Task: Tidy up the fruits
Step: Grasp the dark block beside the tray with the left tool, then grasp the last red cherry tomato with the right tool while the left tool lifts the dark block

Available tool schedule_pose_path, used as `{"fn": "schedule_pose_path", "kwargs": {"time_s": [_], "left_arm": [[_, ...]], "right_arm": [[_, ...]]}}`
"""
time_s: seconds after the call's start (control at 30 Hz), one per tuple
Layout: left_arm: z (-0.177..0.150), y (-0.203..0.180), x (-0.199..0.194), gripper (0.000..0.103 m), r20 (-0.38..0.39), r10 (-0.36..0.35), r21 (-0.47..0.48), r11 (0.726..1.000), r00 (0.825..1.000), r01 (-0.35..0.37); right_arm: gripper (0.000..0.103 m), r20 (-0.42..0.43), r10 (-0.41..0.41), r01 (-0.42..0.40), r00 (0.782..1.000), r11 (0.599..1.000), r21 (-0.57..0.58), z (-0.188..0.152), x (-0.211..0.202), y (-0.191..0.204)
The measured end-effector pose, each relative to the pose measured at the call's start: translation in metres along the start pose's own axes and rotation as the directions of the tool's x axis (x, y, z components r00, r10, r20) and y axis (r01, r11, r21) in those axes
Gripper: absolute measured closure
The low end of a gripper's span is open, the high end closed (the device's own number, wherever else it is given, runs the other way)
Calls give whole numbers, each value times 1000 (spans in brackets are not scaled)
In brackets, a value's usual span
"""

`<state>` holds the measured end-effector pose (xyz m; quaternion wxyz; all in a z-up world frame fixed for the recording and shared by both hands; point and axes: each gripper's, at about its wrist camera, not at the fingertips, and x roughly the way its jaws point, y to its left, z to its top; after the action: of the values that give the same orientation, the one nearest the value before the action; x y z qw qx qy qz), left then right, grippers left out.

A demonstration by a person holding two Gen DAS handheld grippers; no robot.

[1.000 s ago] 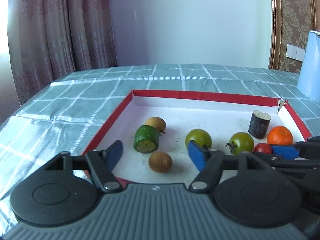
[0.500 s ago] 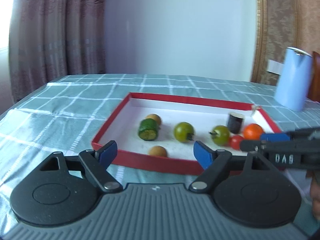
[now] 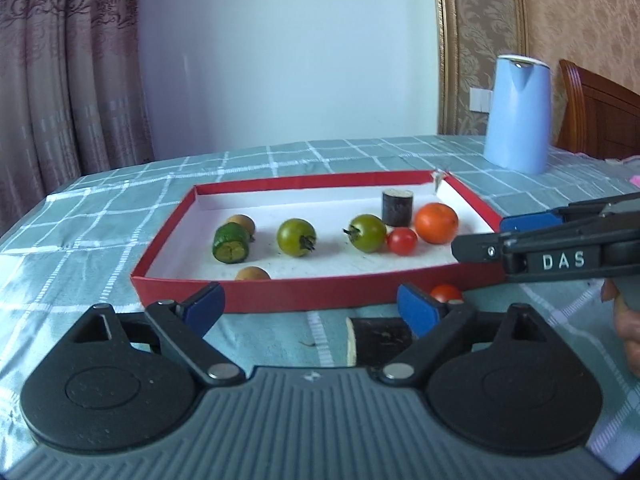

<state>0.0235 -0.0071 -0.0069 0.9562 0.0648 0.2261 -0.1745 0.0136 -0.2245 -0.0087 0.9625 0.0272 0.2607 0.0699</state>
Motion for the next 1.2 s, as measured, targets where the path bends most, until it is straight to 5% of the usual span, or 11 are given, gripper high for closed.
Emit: {"fn": "schedule_pose_path", "kwargs": {"time_s": [0.27,0.5,0.6,1.03,1.2], "left_arm": [[-4,-9,6,6,-40,-36,50,998,999,38],[-5,-11,10,45,-74,-80,65,994,994,85],[-6,-15,9,69,-83,-109,83,990,991,115],[-3,6,4,70,-48,4,-2,1000,999,-4],[-3,15,3,71,-49,42,-42,998,998,-44]], "right_arm": [[33,19,-12,11,1000,999,53,-4,-7,-9],[33,17,-11,10,1000,999,52,-6,-9,-9],[33,19,-15,14,1000,999,43,-8,-11,-7],[33,57,123,-122,991,992,-24,-23,-35,8],[51,12,127,-125,992,986,-106,-29,-30,24]]}}
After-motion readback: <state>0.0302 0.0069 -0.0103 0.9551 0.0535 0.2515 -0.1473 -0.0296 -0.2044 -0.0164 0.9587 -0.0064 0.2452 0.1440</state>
